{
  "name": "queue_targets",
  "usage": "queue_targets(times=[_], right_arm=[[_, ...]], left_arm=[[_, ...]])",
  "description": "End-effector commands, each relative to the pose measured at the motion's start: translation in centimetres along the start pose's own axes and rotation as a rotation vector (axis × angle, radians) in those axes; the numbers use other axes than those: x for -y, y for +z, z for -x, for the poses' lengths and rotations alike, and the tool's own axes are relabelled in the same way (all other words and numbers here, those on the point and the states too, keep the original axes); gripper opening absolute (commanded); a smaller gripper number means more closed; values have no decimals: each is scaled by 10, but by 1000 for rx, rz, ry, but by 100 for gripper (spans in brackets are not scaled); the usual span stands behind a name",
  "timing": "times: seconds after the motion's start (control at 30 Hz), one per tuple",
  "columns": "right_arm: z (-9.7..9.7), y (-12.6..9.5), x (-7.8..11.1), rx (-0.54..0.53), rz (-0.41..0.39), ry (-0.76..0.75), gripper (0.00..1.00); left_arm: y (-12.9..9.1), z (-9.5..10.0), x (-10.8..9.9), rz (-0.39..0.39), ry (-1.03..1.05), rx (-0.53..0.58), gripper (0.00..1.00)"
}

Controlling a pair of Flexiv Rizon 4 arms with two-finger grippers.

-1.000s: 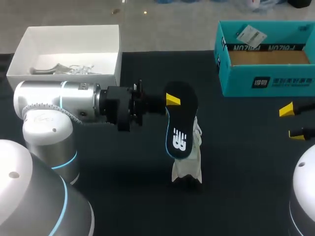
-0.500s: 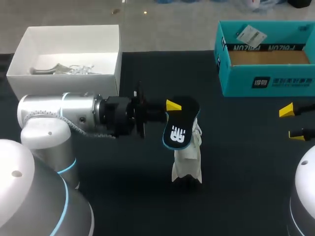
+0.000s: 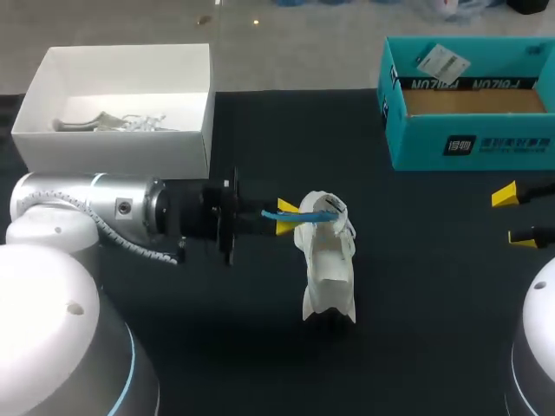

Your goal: Take the shoe out of the shoebox, open the shoe tongue, remove and reinsert the insole, then place the shoe into the shoebox

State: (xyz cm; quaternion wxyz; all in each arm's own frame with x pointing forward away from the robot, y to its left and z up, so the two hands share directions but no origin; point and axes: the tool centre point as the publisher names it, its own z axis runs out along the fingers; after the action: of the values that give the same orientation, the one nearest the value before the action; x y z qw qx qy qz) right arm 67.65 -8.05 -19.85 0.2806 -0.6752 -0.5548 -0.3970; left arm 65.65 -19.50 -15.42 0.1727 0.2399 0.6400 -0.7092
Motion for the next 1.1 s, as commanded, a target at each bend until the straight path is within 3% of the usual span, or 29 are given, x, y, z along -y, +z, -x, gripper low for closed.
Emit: queue_targets(times=[0.03,0.13,0.17,0.37,0.7,1.1], right_arm=[[-1,0,2,4,2,2,100],[-1,0,2,4,2,2,100],[-1,0,2,4,2,2,100],[-1,0,2,4,2,2,100],[-1,0,2,4,2,2,100],[-1,0,2,4,2,2,100]], left_arm=[[9,2,-11,-37,-237,-116,0],[22,-7,-29,-38,-182,-157,0],[26,-10,-37,2,-171,-171,0],[43,-21,-60,50,-128,-211,0],[45,-30,-78,83,-156,-171,0],[29,-36,-114,160,-188,-150,0]])
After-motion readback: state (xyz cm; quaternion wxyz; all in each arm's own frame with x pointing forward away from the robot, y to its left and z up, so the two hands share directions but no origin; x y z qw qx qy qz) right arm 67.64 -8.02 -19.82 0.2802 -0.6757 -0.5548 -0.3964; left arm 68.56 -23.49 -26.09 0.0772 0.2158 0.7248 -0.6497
